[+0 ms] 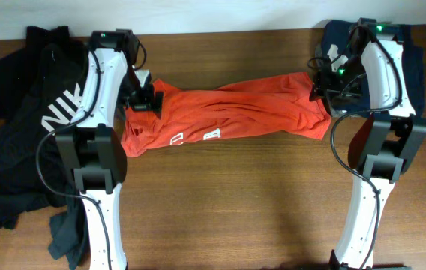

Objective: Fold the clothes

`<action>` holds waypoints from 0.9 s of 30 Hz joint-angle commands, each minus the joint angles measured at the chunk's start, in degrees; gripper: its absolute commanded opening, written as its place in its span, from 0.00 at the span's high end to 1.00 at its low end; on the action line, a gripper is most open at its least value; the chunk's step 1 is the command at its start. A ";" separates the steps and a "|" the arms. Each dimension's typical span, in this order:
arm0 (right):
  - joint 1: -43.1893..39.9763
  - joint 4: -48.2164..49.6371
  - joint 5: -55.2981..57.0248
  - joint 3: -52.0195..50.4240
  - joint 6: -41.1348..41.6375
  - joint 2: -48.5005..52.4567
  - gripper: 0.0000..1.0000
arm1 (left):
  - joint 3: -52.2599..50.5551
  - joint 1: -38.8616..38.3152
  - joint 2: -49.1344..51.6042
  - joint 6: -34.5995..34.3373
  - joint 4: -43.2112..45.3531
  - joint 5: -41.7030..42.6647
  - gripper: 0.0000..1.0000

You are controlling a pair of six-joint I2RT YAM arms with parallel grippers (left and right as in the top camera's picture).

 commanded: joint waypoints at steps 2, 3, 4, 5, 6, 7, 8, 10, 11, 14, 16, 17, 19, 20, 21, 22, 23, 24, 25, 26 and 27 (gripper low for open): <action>0.26 3.58 -0.33 -3.89 -0.83 -1.31 0.28 | 9.09 0.31 -2.91 0.00 -0.26 -0.66 0.01; 0.52 4.81 -0.31 -4.96 -0.85 -1.29 0.29 | 11.02 0.31 -3.15 0.00 -0.26 -0.66 0.01; 0.70 5.84 -0.31 -5.81 -0.85 -1.29 0.30 | 12.02 0.31 -3.19 0.00 -0.28 -0.66 0.01; 1.01 6.75 -0.31 -6.60 -0.85 -1.29 0.32 | 13.53 0.31 -3.26 0.00 -0.28 -0.68 0.01; 1.36 7.85 -0.31 -7.45 -0.85 -1.29 0.34 | 14.78 0.33 -3.26 0.02 -0.28 -0.68 0.01; 1.62 8.85 -0.31 -8.22 -1.07 -1.29 0.34 | 15.65 0.42 -3.26 0.00 -0.24 -0.68 0.01; 2.08 10.21 -0.28 -9.22 -1.05 -1.29 0.35 | 16.44 0.57 -3.28 0.00 -0.02 -0.68 0.01; 2.91 12.52 -0.31 -10.88 -1.03 -1.29 0.36 | 17.31 0.94 -3.28 -0.52 0.35 -0.74 0.01; 3.37 13.55 -0.28 -11.82 -1.03 -1.29 0.36 | 17.62 1.29 -3.28 -1.27 0.52 -0.83 0.01; 4.79 16.68 -0.22 -14.86 -0.52 -1.29 0.50 | 17.77 2.47 -3.37 -1.27 0.57 -0.81 0.01; 5.09 18.12 0.17 -16.15 1.16 -1.29 0.66 | 17.77 2.86 -3.37 -1.25 0.57 -0.83 0.01; 5.09 18.32 0.13 -16.28 1.81 -1.29 0.77 | 17.77 3.17 -3.37 -1.25 0.59 -0.85 0.01; 4.94 18.45 0.11 -16.24 2.32 -1.31 0.95 | 17.77 3.54 -3.37 -1.25 0.68 -0.90 0.01; 4.57 18.18 0.11 -15.91 3.04 -1.49 0.96 | 17.77 3.87 -3.37 -1.25 0.81 -1.16 0.01; 4.26 17.94 0.13 -15.67 3.63 -1.53 0.96 | 17.77 3.98 -3.37 -1.25 0.87 -1.40 0.01; 3.13 15.87 -0.13 -13.60 3.76 -1.60 0.96 | 17.77 4.50 -3.37 -1.25 1.07 -2.21 0.01; 2.69 14.82 -0.13 -12.55 3.76 -1.62 0.96 | 17.77 4.76 -3.37 -1.25 1.16 -2.19 0.01; 1.95 12.76 -0.11 -10.43 3.76 -1.66 0.96 | 17.77 5.09 -3.37 -1.25 1.22 -2.19 0.01; 1.33 10.97 -0.13 -8.48 3.76 -1.77 0.96 | 17.77 5.44 -3.37 -1.25 1.27 -2.19 0.01; 0.90 9.62 -0.13 -6.91 3.76 -1.79 0.96 | 17.77 5.75 -3.37 -1.25 1.33 -2.16 0.01; 0.33 7.10 -0.39 -4.11 3.74 -1.86 0.96 | 17.77 6.10 -3.37 -1.25 1.44 -2.16 0.01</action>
